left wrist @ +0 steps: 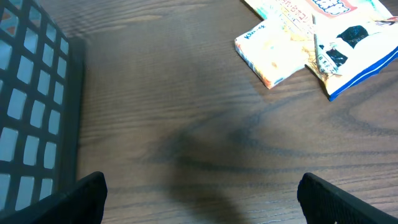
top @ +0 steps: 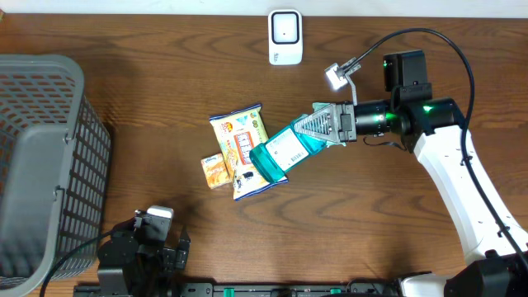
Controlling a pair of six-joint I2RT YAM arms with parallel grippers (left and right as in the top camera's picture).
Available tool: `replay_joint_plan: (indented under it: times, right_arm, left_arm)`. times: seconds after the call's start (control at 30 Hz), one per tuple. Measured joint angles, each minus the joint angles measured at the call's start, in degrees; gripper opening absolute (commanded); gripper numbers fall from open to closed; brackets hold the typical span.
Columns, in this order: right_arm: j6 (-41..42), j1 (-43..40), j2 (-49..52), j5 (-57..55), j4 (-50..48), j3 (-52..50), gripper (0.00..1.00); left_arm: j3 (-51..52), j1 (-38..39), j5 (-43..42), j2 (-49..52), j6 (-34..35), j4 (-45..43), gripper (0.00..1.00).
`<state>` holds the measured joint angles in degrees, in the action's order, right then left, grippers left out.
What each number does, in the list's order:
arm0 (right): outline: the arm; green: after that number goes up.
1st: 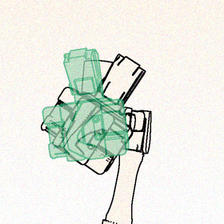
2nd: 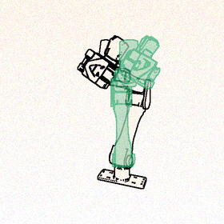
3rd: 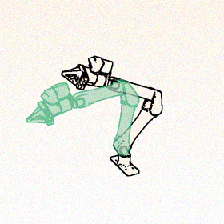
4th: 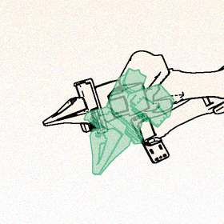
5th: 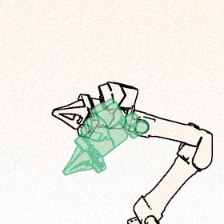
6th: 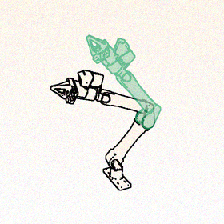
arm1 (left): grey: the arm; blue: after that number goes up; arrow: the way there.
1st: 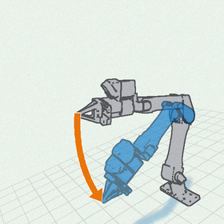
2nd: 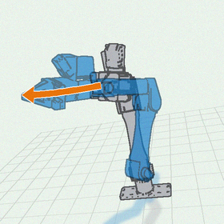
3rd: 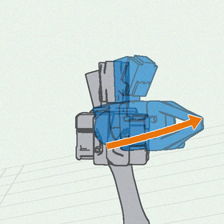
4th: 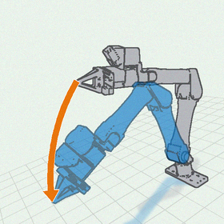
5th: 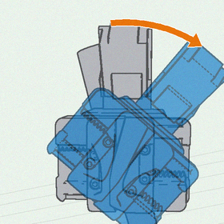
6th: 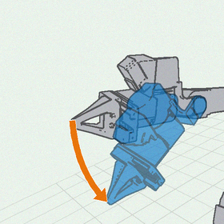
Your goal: Scan the item barcode
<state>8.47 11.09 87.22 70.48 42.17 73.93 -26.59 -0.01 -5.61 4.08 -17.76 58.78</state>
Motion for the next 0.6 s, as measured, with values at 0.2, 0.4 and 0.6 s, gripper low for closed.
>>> replay_joint_plan:
  times: [0.2, 0.4, 0.6]
  right_arm:
    - [-0.20, 1.14, -0.02, -19.67, 0.98, 0.00, 0.12]
    - [0.02, 3.87, -0.02, -39.21, -0.35, 0.00, 0.14]
    - [0.04, 6.29, -0.02, -55.04, -3.76, -0.02, 0.20]
  left_arm:
    - [0.00, 0.00, 0.00, 0.00, 0.00, 0.00, 0.98]
    - [0.00, 0.00, 0.00, 0.00, 0.00, 0.00, 0.98]
    - [0.00, 0.00, 0.00, 0.00, 0.00, -0.02, 0.98]
